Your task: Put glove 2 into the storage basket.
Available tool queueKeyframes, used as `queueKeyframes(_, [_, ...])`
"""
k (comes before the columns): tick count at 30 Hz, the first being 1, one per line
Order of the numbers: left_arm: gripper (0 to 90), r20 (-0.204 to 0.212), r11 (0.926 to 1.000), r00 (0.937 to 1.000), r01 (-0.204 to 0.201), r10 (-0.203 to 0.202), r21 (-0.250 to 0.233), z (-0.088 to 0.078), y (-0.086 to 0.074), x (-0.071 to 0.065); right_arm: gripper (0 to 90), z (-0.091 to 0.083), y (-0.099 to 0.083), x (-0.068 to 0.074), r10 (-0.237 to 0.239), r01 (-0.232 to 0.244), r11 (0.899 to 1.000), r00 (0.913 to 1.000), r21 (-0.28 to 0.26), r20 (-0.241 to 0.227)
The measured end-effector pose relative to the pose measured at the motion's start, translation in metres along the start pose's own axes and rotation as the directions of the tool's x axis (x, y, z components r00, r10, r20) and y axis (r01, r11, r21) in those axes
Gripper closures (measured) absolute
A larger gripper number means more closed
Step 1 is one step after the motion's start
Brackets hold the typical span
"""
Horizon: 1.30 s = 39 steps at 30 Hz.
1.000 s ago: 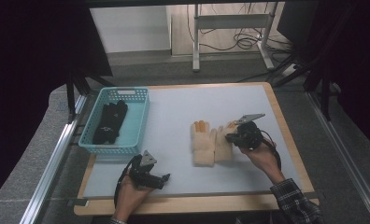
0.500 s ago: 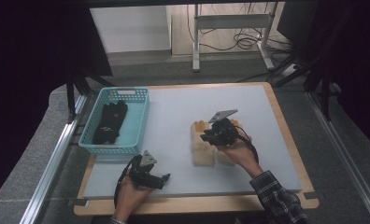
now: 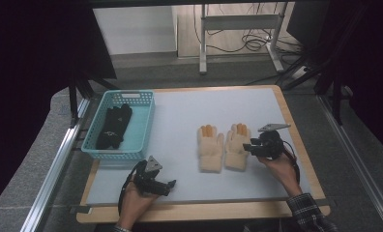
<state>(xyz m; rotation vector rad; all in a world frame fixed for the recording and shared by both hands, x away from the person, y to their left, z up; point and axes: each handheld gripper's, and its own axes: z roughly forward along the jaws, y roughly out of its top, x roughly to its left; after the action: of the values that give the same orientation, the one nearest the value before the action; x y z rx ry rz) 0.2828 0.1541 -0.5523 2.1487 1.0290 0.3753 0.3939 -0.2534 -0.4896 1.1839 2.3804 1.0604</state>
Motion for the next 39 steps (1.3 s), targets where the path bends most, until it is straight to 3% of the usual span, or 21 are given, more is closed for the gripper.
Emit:
queueKeyframes(3, [2.0,0.0,1.0,1.0,-0.001,0.001,0.001,0.0,0.0,0.0,51.5,0.01,-0.007,0.0,0.015,-0.015,1.0,0.9999,0.013,-0.001])
queueKeyframes(5, [2.0,0.0,1.0,1.0,-0.001,0.001,0.0,0.0,0.0,0.0,56.4,0.018,-0.01,0.001,-0.006,0.004,0.999,0.9989,0.047,0.046])
queueKeyframes(7, [2.0,0.0,1.0,1.0,-0.004,0.004,0.003,0.0,0.0,0.0,61.7,0.024,-0.015,0.0,-0.006,0.003,0.998,0.9986,0.055,0.052])
queueKeyframes(10, [2.0,0.0,1.0,1.0,-0.003,0.003,0.003,0.0,0.0,0.0,78.9,0.024,-0.02,-0.002,0.024,-0.025,0.999,0.9992,0.03,0.033])
queueKeyframes(11, [2.0,0.0,1.0,1.0,-0.004,0.004,0.004,0.0,0.0,0.0,83.9,0.024,-0.021,-0.002,0.045,-0.045,0.999,0.9989,0.027,0.007])
queueKeyframes(14, [2.0,-0.001,1.0,1.0,-0.003,0.003,0.003,0.0,0.0,0.0,86.8,0.024,-0.021,-0.002,0.062,-0.062,0.998,0.998,0.021,-0.006])
queueKeyframes(17, [2.0,0.0,1.0,1.0,0.0,0.0,0.001,0.0,0.0,0.0,87.1,0.019,-0.018,0.001,0.025,-0.026,0.999,0.9995,0.021,0.019])
queueKeyframes(20, [2.0,0.0,1.0,1.0,-0.002,0.002,0.004,0.0,0.0,0.0,87.0,0.007,-0.009,0.006,0.004,-0.004,1.0,0.9999,-0.015,0.016])
queueKeyframes(25, [2.0,0.0,1.0,1.0,-0.005,0.005,0.005,0.0,0.0,0.0,86.9,-0.003,0.012,0.026,-0.081,0.081,0.996,0.9966,-0.022,0.016])
queueKeyframes(33, [2.0,0.0,1.0,1.0,-0.006,0.006,0.005,0.0,0.0,0.0,86.4,0.013,0.041,0.06,-0.165,0.165,0.986,0.9862,-0.016,-0.017])
queueKeyframes(37, [2.0,-0.001,1.0,1.0,-0.008,0.008,0.005,0.0,0.0,0.001,84.5,0.026,0.056,0.082,-0.199,0.198,0.98,0.9779,-0.017,-0.065])
queueKeyframes(39, [2.1,-0.001,1.0,1.0,-0.008,0.008,0.005,0.0,0.0,0.001,78.3,0.034,0.061,0.092,-0.211,0.209,0.978,0.9715,-0.026,-0.109])
